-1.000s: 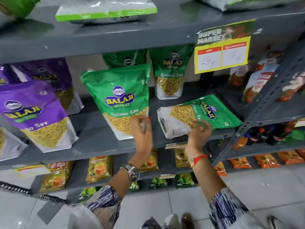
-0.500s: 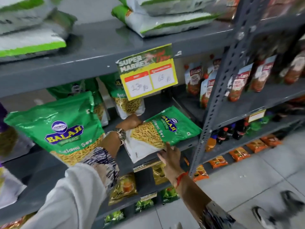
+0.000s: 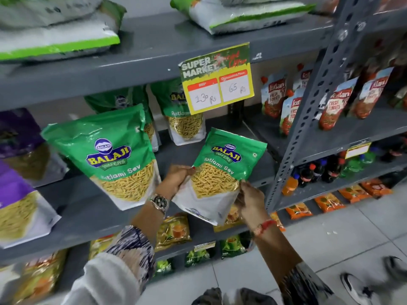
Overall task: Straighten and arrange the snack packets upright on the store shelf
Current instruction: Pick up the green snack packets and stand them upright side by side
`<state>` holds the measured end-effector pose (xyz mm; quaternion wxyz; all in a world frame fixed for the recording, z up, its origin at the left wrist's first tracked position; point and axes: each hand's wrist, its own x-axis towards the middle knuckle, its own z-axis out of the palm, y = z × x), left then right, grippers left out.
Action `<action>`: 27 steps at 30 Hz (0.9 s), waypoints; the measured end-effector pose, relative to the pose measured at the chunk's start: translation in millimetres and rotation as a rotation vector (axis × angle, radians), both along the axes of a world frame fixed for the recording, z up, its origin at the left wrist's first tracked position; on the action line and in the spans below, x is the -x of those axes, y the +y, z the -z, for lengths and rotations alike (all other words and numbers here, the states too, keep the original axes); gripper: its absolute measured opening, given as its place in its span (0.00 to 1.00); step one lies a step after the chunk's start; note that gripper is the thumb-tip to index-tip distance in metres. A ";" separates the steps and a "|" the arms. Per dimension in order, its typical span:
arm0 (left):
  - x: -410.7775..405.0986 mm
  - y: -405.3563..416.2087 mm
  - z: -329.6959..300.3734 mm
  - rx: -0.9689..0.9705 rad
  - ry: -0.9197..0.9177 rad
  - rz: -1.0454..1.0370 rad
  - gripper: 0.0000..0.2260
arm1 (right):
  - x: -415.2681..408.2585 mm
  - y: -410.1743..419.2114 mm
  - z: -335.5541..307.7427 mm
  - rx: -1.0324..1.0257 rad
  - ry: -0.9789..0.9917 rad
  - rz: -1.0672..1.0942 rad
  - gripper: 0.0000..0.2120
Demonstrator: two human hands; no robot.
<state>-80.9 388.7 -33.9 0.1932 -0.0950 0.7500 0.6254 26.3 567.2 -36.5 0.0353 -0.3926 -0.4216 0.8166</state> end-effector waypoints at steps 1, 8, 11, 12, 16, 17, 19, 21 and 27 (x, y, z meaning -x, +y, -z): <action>-11.3 0.2 -0.8 -0.071 -0.001 -0.054 0.04 | -4.1 -0.3 0.1 0.011 -0.001 0.005 0.10; -80.0 -16.1 -13.4 -0.320 0.037 -0.270 0.10 | -30.4 1.9 -22.0 -0.155 0.104 -0.072 0.18; -109.8 -19.6 -27.7 -0.376 0.083 -0.264 0.11 | -41.0 5.5 -31.8 -0.173 0.188 -0.153 0.15; -118.1 -21.3 -31.5 -0.395 0.091 -0.253 0.11 | -45.0 4.9 -34.7 -0.180 0.215 -0.161 0.14; -134.2 -30.4 -33.5 -0.433 0.100 -0.273 0.10 | -47.7 2.6 -39.7 -0.240 0.248 -0.187 0.09; -136.0 -31.5 -33.9 -0.444 0.103 -0.280 0.09 | -46.0 1.4 -39.0 -0.243 0.253 -0.194 0.10; -135.7 -33.8 -32.0 -0.456 0.103 -0.305 0.08 | -42.7 -2.3 -38.0 -0.235 0.258 -0.201 0.08; -129.5 -33.7 -29.5 -0.454 0.102 -0.338 0.08 | -35.6 -5.6 -37.2 -0.247 0.273 -0.202 0.05; -100.4 -22.7 -36.8 -0.409 0.192 -0.398 0.10 | 1.0 -9.9 -40.9 -0.286 0.341 -0.152 0.09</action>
